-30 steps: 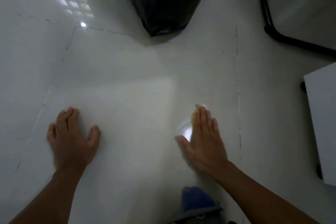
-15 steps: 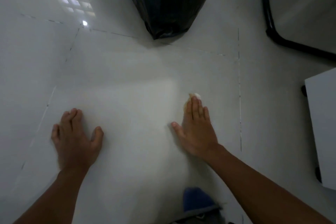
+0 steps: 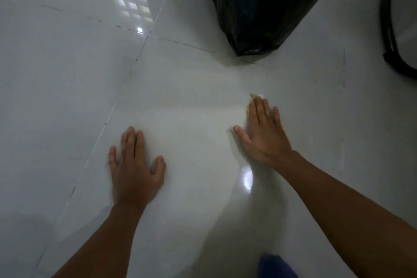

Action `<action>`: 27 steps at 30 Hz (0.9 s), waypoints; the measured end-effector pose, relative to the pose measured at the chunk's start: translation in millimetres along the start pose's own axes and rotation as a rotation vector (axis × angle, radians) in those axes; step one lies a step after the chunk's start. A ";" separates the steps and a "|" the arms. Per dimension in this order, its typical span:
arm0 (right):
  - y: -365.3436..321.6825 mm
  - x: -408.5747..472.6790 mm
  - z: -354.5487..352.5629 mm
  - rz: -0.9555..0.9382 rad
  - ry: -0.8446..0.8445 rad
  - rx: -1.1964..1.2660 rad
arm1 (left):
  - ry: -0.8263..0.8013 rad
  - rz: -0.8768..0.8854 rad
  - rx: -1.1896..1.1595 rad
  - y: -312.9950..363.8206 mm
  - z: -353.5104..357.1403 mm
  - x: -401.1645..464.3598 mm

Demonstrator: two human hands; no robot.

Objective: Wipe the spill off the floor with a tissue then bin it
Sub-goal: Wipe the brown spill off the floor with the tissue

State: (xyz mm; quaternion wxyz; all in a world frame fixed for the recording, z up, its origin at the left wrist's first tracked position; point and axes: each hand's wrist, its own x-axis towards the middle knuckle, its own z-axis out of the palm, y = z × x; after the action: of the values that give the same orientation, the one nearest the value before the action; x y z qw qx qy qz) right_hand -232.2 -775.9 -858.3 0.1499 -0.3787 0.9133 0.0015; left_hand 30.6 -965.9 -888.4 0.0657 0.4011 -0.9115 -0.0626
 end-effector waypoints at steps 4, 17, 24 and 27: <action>-68.1 32.1 4.8 -0.319 0.002 0.006 | 0.016 0.015 0.016 -0.6 2.2 0.9; 1.7 -57.7 17.6 -0.044 0.030 -0.024 | 0.045 0.018 -0.012 -2.3 5.5 -1.1; -75.5 38.9 0.5 -0.236 0.030 0.028 | 0.029 0.016 0.007 -3.0 5.6 -0.4; -111.9 37.3 9.5 -0.505 0.027 -0.050 | 0.032 0.019 -0.001 -3.3 4.9 -0.3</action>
State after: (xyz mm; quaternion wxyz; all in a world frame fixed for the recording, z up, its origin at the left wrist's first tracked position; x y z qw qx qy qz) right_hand -177.1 -880.4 -865.2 0.1239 -0.5983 0.7914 -0.0182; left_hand 32.4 -967.6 -893.9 0.0811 0.3932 -0.9142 -0.0561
